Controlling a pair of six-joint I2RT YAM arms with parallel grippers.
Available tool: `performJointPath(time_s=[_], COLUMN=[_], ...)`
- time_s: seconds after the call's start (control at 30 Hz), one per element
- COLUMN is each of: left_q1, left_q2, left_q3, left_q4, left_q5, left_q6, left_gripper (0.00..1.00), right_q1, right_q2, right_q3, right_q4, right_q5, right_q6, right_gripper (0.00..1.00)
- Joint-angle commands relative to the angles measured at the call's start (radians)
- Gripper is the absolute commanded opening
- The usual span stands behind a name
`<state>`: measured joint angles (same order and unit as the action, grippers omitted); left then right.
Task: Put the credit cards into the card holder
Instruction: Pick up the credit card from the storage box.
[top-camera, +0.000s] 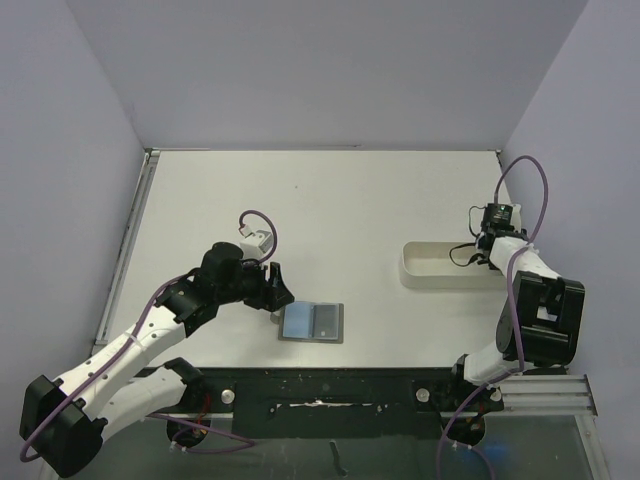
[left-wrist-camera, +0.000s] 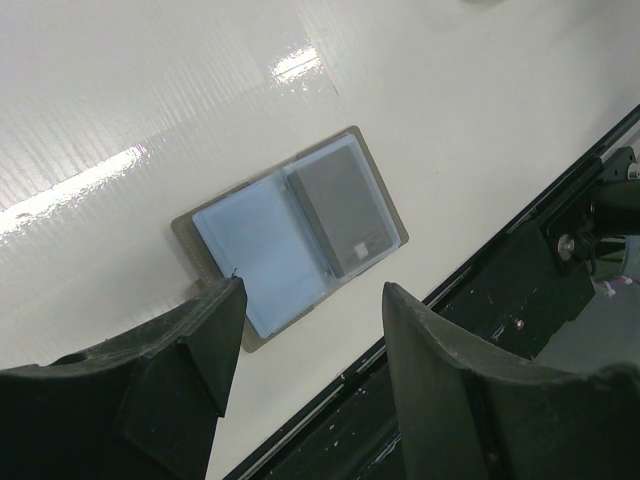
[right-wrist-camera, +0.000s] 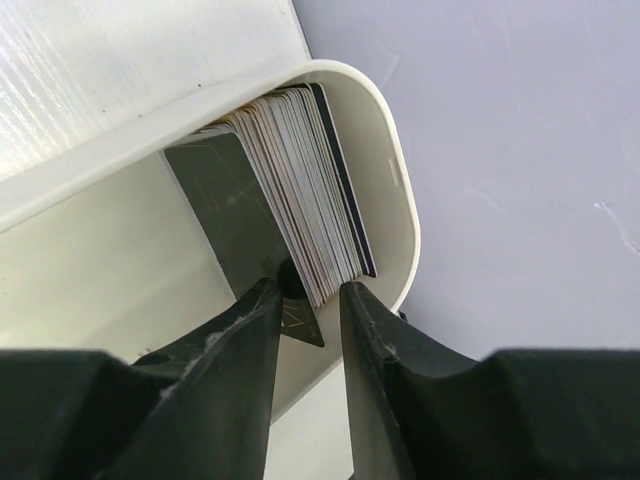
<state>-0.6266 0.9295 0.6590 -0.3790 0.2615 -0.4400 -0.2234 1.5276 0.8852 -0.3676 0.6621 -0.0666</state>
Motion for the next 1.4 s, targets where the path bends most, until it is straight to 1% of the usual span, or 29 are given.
performJointPath(time_s=[0.0,0.17,0.33,0.47,0.8,0.87,0.93,0.97,1.0,1.03,1.2,1.37], left_q1=[0.005,0.004,0.005,0.006,0.005,0.005,0.006,0.005,0.006,0.005,0.005,0.005], left_q2=[-0.017,-0.019,-0.015,-0.019,-0.016,-0.017,-0.018,-0.017,-0.018,-0.018,-0.020,-0.023], left_q3=[0.047,0.046,0.046,0.047,0.046,0.046,0.045,0.046,0.046,0.047,0.045,0.044], left_q4=[0.020,0.020,0.018,0.018,0.018,0.018,0.018,0.018,0.017,0.018,0.019,0.018], left_q5=[-0.002,-0.002,-0.004,-0.005,-0.005,-0.006,-0.007,-0.007,-0.006,-0.007,-0.007,-0.006], left_q6=[0.011,0.011,0.011,0.011,0.009,0.010,0.011,0.010,0.009,0.009,0.009,0.009], left_gripper=[0.55,0.55,0.55,0.55,0.55,0.55,0.55,0.55,0.55,0.55,0.55,0.55], right_q1=[-0.018,-0.019,-0.021,-0.021,-0.022,-0.026,-0.033,-0.039,-0.044,-0.047,-0.049,-0.048], right_q2=[-0.011,0.008,0.017,0.021,0.015,0.013,0.014,0.015,0.014,0.013,-0.024,-0.061], right_q3=[0.045,0.037,0.043,0.050,0.132,0.136,0.135,0.134,0.133,0.134,0.156,0.217], right_q4=[0.040,0.047,0.046,0.031,-0.048,-0.052,-0.053,-0.055,-0.059,-0.064,-0.101,-0.215], right_q5=[0.008,-0.025,-0.064,-0.075,-0.055,-0.054,-0.058,-0.069,-0.089,-0.107,-0.174,-0.233], right_q6=[-0.008,-0.004,0.001,0.018,0.044,0.041,0.039,0.035,0.032,0.034,0.049,0.089], right_gripper=[0.27,0.18,0.06,0.00,0.00,0.06,0.09,0.07,0.02,0.00,0.00,0.00])
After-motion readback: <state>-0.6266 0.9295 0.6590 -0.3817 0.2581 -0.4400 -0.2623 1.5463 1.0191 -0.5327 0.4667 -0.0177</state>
